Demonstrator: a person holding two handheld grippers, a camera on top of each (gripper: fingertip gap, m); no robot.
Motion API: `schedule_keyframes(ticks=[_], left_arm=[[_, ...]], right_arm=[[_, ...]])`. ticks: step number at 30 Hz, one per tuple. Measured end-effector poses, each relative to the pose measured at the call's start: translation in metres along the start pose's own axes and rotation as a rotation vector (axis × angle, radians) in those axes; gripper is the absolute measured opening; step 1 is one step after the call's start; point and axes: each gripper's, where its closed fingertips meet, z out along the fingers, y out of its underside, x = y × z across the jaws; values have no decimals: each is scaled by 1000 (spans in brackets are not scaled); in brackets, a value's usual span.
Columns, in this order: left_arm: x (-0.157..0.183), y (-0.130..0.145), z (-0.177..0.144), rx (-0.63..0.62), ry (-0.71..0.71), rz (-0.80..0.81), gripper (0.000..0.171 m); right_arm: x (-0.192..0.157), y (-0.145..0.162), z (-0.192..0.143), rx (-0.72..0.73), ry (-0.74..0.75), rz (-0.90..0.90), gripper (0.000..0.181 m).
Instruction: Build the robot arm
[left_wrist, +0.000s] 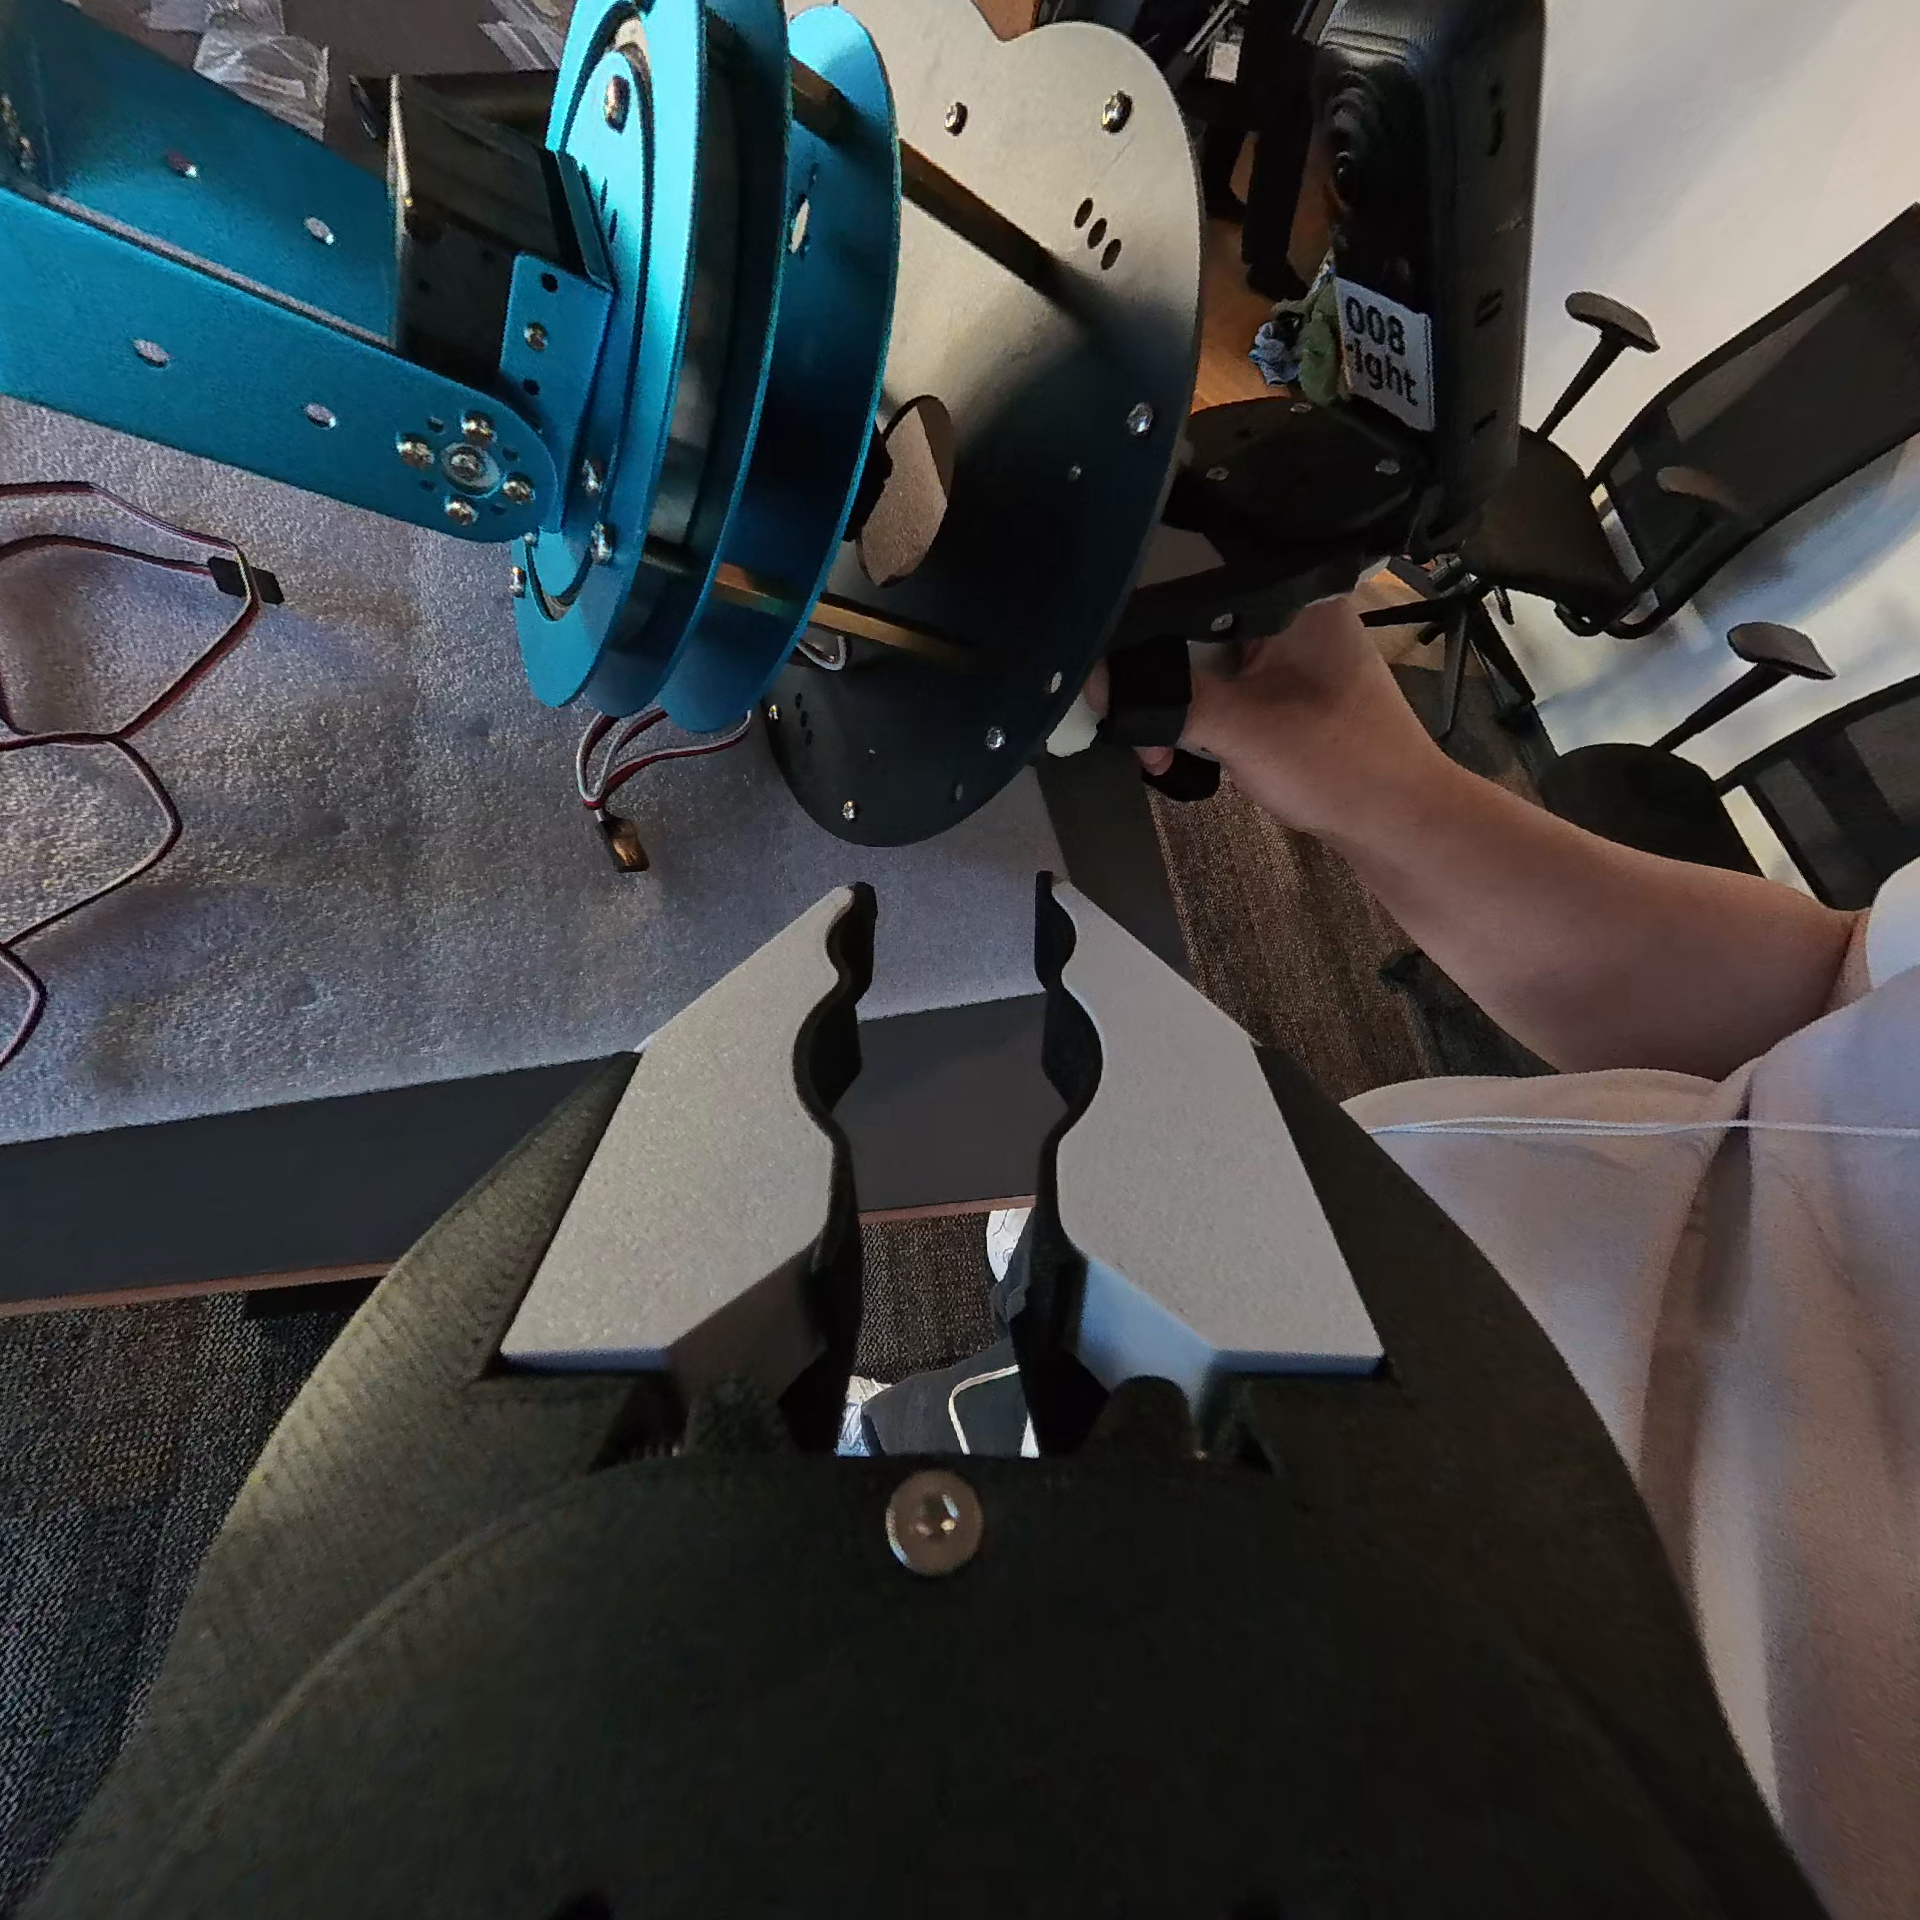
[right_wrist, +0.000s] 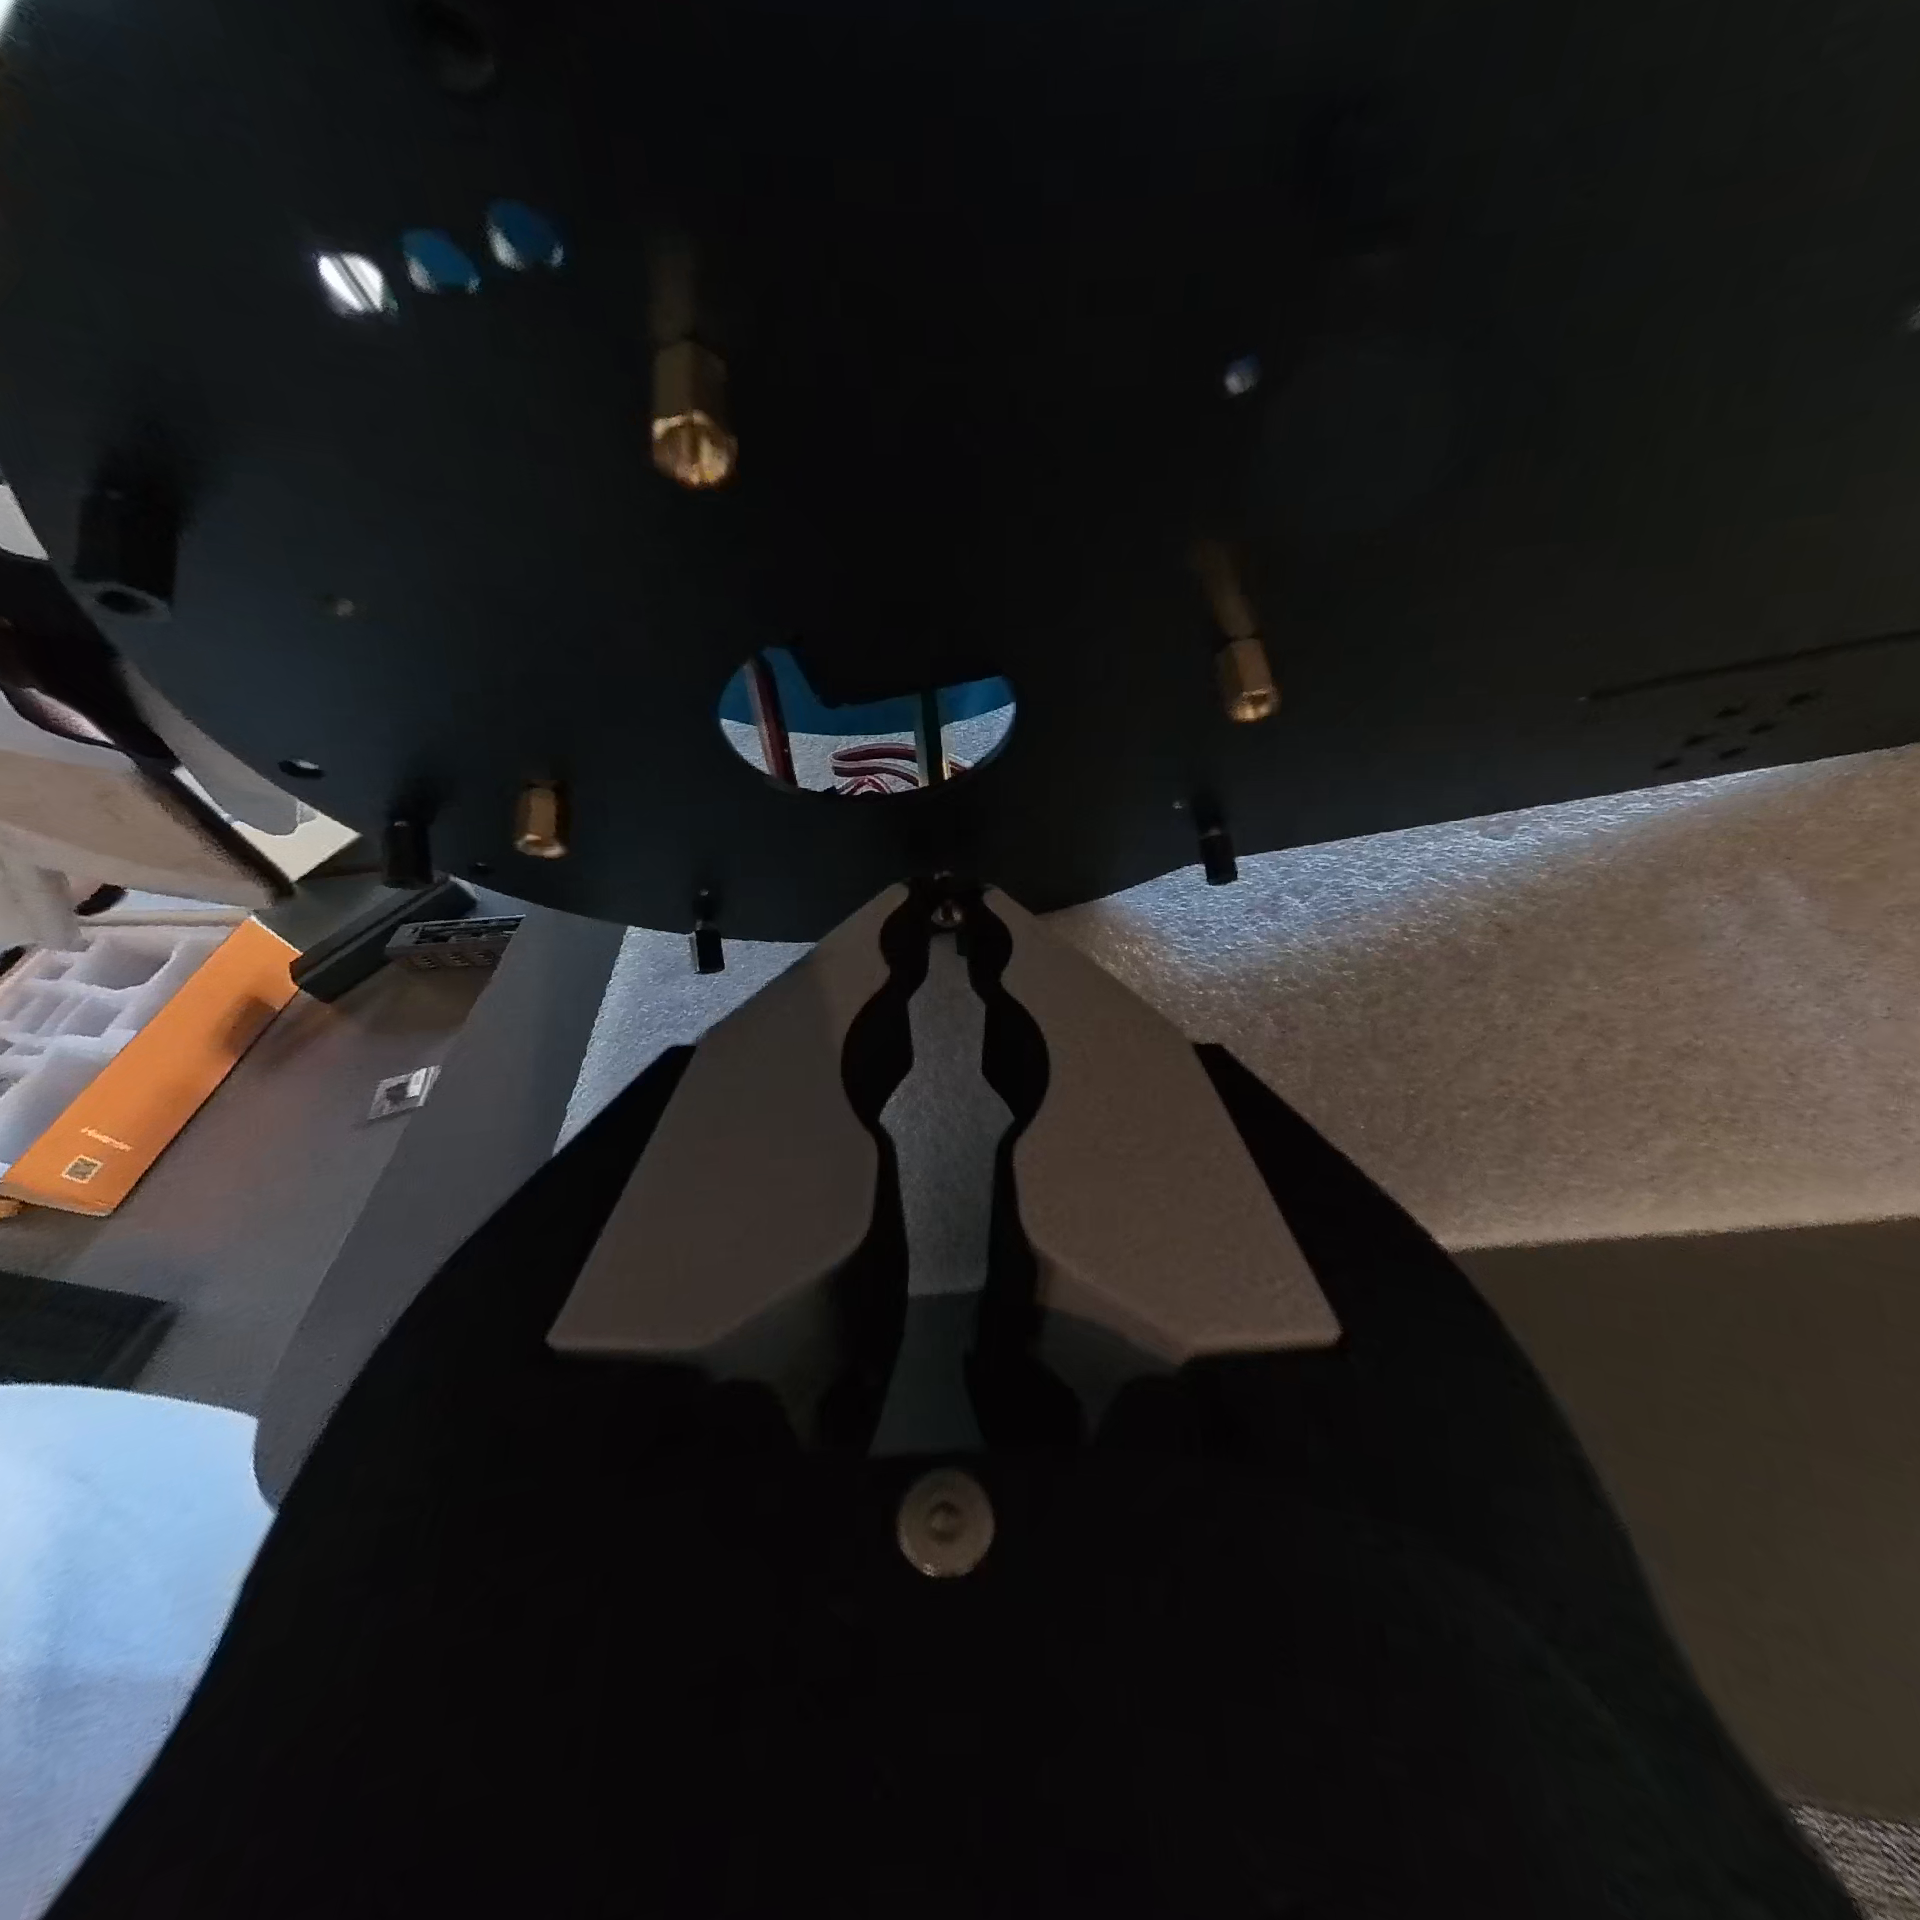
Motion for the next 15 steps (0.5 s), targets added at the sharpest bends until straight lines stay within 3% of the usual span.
schedule_keyframes(ticks=[15], left_arm=[[-3,1,1,-3,4,-4,29]], right_arm=[[0,0,0,-26,156,-272,4]])
